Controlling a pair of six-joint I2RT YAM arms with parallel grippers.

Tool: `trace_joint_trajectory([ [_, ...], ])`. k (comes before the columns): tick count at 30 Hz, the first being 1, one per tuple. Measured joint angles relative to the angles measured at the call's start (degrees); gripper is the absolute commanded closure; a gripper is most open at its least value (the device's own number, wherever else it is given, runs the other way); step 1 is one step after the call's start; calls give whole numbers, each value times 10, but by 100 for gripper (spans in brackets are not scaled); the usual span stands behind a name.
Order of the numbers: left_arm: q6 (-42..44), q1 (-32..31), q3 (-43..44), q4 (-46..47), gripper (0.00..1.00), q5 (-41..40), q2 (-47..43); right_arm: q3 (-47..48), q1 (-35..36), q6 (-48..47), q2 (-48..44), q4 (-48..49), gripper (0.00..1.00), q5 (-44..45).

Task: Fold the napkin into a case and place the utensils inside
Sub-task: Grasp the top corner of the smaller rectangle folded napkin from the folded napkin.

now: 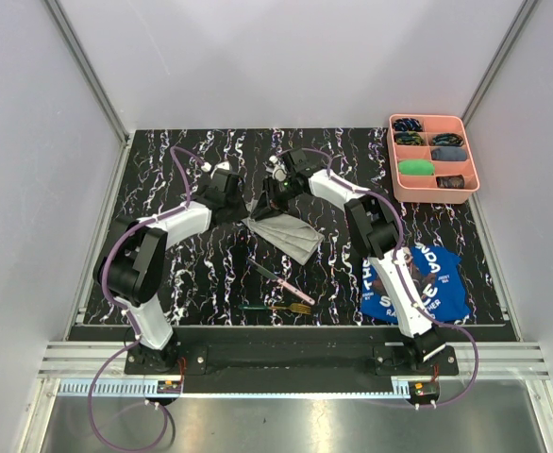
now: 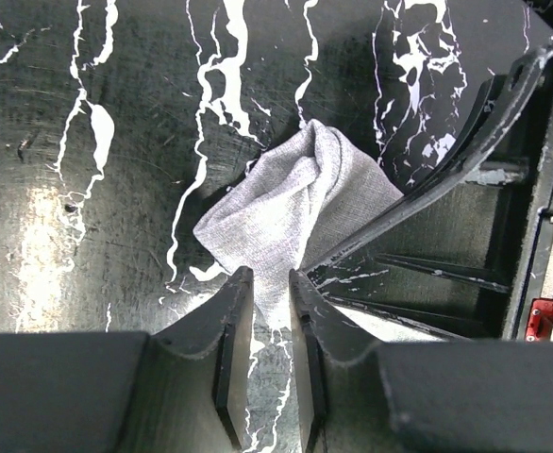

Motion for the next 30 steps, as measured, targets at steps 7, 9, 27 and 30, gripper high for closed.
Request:
trace_joint_trajectory([
  [7,0,0,0,0,69,6,0,16,2,-5,1,-10,95,1],
  [9,1,0,3,-1,70,6,2,20,2,-4,1,-11,100,1],
  [27,0,6,17,0,71,14,12,22,3,-18,1,-12,74,11],
  [30,-2,7,17,0,71,16,12,30,6,-19,9,-11,71,10],
])
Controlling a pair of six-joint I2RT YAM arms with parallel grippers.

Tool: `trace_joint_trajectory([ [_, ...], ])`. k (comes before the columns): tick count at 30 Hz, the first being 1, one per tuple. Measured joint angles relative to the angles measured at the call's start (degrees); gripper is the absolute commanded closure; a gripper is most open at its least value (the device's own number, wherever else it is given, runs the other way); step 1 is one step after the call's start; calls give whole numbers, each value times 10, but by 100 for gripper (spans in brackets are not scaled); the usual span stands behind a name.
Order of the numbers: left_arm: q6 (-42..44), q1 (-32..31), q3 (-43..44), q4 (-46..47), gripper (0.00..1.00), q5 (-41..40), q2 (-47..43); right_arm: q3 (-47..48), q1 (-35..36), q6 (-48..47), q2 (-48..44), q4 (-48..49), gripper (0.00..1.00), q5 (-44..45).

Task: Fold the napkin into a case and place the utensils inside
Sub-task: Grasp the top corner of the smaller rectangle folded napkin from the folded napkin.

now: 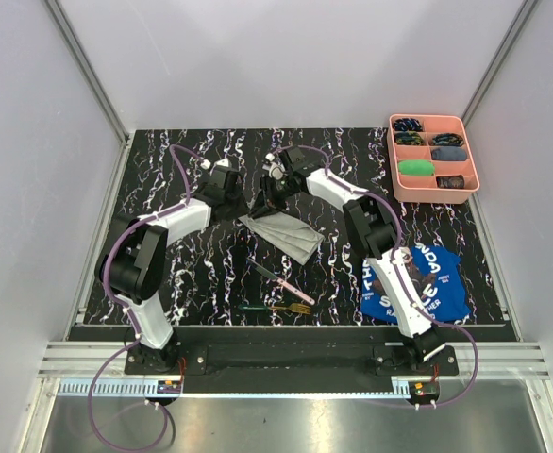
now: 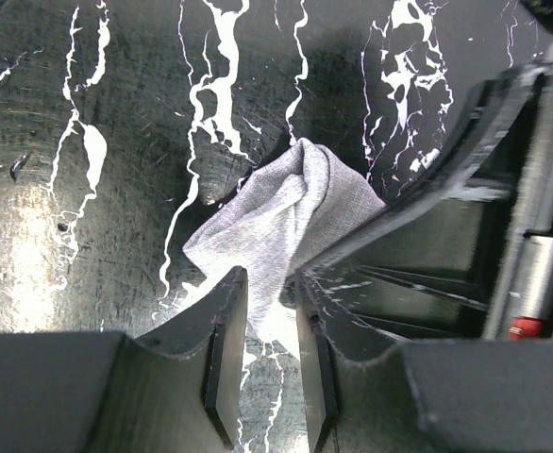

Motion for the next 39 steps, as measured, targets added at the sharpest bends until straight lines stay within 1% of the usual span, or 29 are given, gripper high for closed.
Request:
trace_joint_trajectory([
  [3,-2,0,0,0,71,2,0,2,3,0,10,1,69,0],
  [6,-4,0,0,1,70,2,0,7,4,2,19,1,70,-11],
  [7,-4,0,0,1,70,2,0,10,4,2,21,1,72,-13],
  [8,-4,0,0,2,70,2,0,11,4,2,22,1,78,-13],
  [10,-4,0,0,2,70,2,0,16,4,2,26,1,83,-13],
  [14,-3,0,0,2,64,2,0,18,4,5,30,3,93,-14],
  [15,-2,0,0,2,63,2,0,18,4,5,30,4,98,-14],
  [16,-1,0,0,1,62,1,0,18,4,5,30,4,100,-14],
  [18,1,1,0,1,60,0,3,18,3,7,30,7,100,-15],
  [21,5,2,0,-1,60,0,10,-1,1,17,20,24,100,-14],
  [26,14,2,0,-2,64,-1,22,-48,-9,33,-12,52,100,-12],
  [30,18,2,2,-3,69,-2,29,-65,-15,47,-25,72,100,-13],
  [34,20,2,6,-4,71,-5,37,-72,-16,60,-30,92,100,-15],
  [35,20,2,6,-4,71,-7,37,-73,-16,63,-30,97,100,-15],
  [37,20,2,6,-5,67,-10,37,-75,-16,68,-30,103,100,-15],
  [39,21,2,6,-4,67,-12,37,-76,-16,73,-30,108,100,-16],
])
